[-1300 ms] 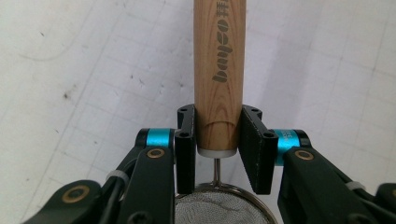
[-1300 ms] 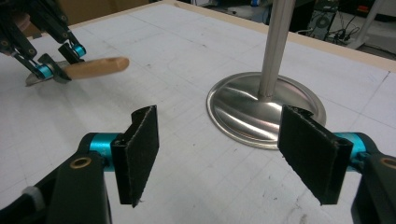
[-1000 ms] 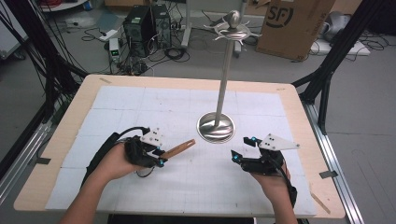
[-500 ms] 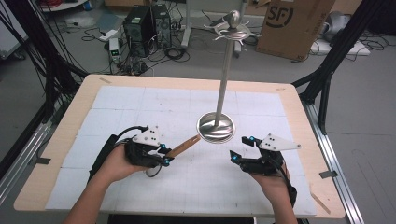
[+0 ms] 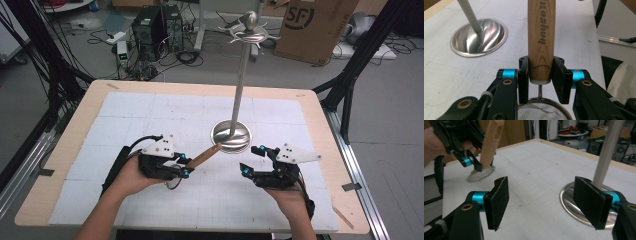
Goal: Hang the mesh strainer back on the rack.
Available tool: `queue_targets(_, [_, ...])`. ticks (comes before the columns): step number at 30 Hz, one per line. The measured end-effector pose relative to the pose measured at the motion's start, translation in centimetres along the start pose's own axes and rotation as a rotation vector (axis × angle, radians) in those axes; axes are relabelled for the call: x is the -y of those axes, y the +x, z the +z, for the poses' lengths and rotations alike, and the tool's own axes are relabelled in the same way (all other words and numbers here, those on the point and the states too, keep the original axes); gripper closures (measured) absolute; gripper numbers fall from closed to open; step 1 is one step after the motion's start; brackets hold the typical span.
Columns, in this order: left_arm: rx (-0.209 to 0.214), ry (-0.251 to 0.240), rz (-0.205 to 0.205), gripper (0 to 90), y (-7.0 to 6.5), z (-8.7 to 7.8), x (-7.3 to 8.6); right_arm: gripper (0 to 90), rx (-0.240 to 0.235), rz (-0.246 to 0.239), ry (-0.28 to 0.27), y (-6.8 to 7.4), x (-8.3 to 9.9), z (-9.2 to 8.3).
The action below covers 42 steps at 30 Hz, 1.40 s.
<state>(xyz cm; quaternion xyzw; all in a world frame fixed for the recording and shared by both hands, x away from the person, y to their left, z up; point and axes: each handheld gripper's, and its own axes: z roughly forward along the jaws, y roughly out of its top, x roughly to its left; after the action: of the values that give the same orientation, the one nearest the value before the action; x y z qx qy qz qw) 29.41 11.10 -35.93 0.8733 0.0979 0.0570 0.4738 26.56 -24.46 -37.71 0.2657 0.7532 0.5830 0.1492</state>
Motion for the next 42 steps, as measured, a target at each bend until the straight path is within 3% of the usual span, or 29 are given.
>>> queue_targets(10, [0.049, -0.047, 0.010, 68.9, -0.3, 1.3, -0.8, 28.8, -0.091, 0.014, -0.043, 0.8, -0.4, 0.7])
queue_targets(16, [0.086, -0.095, 0.004, 68.9, -0.2, 1.5, -1.1, 28.8, -0.160, -0.009, -0.060, 1.6, -0.8, 1.7])
queue_targets(28, [0.106, -0.123, 0.008, 68.9, -0.3, 1.3, -1.4, 31.8, -0.243, 0.012, -0.141, 2.2, -1.8, 3.2])
queue_targets(37, [0.113, -0.133, 0.017, 68.9, -0.4, 1.3, -1.4, 41.4, -0.286, -0.007, -0.163, 2.7, -2.4, 4.5])
queue_targets(42, [0.113, -0.139, 0.022, 68.9, -0.5, 1.2, -1.5, 47.9, -0.311, -0.011, -0.149, 3.0, -2.4, 4.9])
